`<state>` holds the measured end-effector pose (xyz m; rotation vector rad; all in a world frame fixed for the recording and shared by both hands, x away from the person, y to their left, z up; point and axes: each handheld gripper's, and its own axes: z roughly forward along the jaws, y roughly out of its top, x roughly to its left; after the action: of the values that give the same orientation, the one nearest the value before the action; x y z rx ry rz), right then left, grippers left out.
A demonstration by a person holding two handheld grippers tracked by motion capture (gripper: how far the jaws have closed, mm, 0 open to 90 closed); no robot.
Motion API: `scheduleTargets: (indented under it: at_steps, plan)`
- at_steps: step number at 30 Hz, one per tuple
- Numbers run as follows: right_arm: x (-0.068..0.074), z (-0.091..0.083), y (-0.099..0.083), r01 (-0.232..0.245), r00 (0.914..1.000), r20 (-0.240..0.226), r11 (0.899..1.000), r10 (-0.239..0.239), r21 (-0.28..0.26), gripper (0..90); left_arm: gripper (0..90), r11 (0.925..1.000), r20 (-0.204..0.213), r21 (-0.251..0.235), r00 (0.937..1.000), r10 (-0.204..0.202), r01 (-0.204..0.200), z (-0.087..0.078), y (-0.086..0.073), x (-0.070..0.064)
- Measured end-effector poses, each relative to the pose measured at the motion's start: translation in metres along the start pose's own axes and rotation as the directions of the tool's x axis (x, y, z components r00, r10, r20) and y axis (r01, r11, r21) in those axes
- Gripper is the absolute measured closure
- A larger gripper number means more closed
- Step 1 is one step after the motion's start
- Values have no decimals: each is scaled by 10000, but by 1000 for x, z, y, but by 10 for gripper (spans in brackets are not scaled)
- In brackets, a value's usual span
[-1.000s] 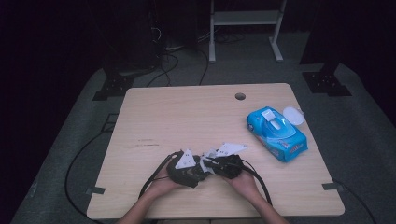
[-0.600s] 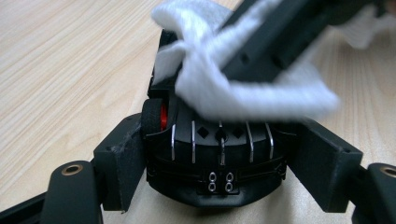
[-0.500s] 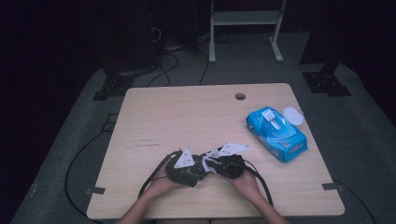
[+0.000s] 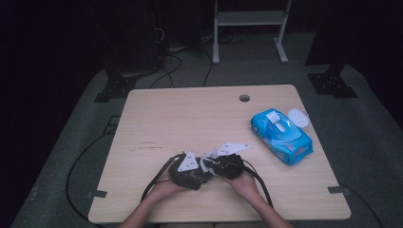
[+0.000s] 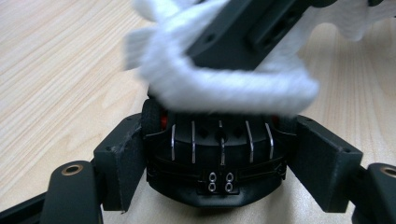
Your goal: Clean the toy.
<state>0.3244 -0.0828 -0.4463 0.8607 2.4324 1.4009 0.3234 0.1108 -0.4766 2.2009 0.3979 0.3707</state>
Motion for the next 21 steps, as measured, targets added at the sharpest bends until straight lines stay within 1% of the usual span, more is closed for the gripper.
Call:
scheduleTargets:
  at_steps: [2,3,6,8,9,11,13,16,18,19,21]
  plan:
    - [1,7,6,309,9994,138,9993,-312,223,845,244,10000,6,7,10000,-8,8,0,0,0]
    - [1,9,7,271,9994,221,9992,-277,277,845,244,10000,8,-2,10000,-15,15,0,0,0]
    - [-10,10,4,285,9981,527,9986,-308,449,845,244,10000,12,-13,10000,82,-82,-1,-1,0]
    - [-15,7,2,85,9976,690,9989,-116,451,845,244,10000,38,-55,10000,19,-19,-1,-1,0]
    - [-19,4,1,-25,9963,857,9988,-17,479,845,244,10000,36,-55,10000,19,-19,-1,-1,0]
    - [-27,2,-1,-129,9945,1047,9986,74,522,845,244,10000,24,-11,10000,75,-75,-1,-1,0]
    - [-31,-1,-3,-278,9929,1169,9979,209,578,846,244,10000,24,0,10000,82,-82,-1,-1,0]
    - [-30,-1,-3,-270,9936,1113,9981,208,545,846,244,9999,20,17,9999,110,-110,-1,-1,0]
    - [-27,1,-2,-167,9957,914,9988,124,468,845,244,9999,-14,-31,9999,125,-125,0,-1,0]
    - [-24,2,-1,-214,9969,767,9988,179,441,845,244,9999,-38,-29,9999,144,-144,0,-1,-1]
    - [-19,6,1,-161,9981,604,9991,136,400,845,244,9998,-63,15,9998,195,-195,0,-1,-1]
